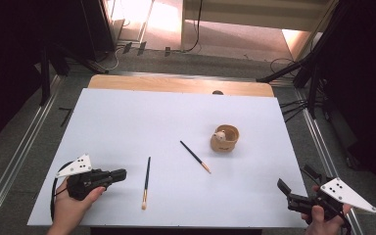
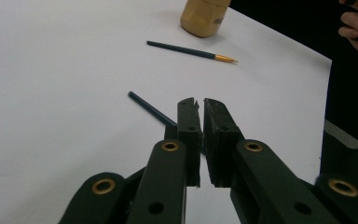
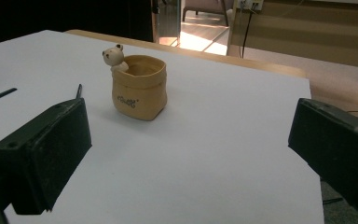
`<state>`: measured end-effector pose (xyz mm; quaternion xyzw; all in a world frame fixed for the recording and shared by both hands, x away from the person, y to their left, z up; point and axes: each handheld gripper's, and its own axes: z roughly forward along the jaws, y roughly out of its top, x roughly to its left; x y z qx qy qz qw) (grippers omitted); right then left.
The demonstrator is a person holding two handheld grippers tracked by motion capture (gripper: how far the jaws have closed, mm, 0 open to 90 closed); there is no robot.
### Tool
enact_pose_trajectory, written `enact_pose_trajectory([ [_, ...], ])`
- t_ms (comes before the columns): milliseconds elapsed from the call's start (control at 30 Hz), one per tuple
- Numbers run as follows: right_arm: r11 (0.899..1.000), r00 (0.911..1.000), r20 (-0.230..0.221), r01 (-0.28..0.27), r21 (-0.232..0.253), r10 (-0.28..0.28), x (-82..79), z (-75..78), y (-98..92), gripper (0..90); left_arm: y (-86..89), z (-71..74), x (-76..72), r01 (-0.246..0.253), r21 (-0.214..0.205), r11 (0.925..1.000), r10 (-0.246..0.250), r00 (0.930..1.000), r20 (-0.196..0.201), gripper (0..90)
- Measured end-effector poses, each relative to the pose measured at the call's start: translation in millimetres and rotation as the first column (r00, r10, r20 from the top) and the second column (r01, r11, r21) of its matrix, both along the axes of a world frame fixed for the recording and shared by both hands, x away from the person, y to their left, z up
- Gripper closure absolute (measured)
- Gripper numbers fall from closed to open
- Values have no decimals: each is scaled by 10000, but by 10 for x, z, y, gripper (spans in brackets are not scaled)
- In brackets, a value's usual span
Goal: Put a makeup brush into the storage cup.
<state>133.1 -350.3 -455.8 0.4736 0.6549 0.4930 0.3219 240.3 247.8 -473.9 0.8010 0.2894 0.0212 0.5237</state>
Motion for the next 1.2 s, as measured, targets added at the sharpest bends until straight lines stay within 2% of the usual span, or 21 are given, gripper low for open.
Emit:
enact_pose_trajectory([
  [167,10000,10000,-61,26,18,-26,-4,-5,-4,0,-81,-15,-17,246,34,9997,-245,9995,-188,900],
  [233,10000,10000,-68,35,17,-35,-5,-5,-2,0,-150,-51,-23,492,266,9984,-483,9982,-342,900],
  [300,10000,10000,-49,34,-6,-34,-3,-6,0,0,-171,-63,-25,578,300,9979,-566,9976,-397,900],
  [500,10000,10000,-81,26,-56,-27,0,-11,6,0,-276,-111,-36,1193,705,9904,-1131,9899,-857,900],
  [733,10000,9999,-99,27,-73,-28,0,-14,9,0,-321,-97,-31,1311,1199,9841,-1180,9869,-1100,900],
  [933,9999,9999,-123,69,-115,-70,-1,-13,20,0,-375,-31,-6,1652,2198,9615,-1461,9841,-1005,900],
  [967,9999,9999,-123,61,-124,-62,-1,-14,18,0,-375,-31,-6,1652,2198,9615,-1461,9841,-1005,900],
  [1000,9999,9999,-116,57,-126,-58,-1,-16,18,0,-383,-29,-9,1922,2467,9498,-1712,9797,-1038,900],
  [1100,9999,9998,-161,87,-97,-88,-4,-22,21,0,-426,-41,-14,2225,2955,9290,-1980,9739,-1110,900],
  [1133,9999,9998,-170,92,-100,-93,-3,-23,20,0,-441,-34,-11,2352,3169,9188,-2090,9712,-1148,900],
  [1167,9999,9998,-170,90,-106,-92,-3,-25,20,0,-458,-28,-8,2384,3313,9129,-2118,9705,-1148,900],
  [1200,9999,9998,-152,97,-98,-99,-1,-26,19,0,-458,-28,-8,2384,3313,9129,-2118,9705,-1148,900],
])
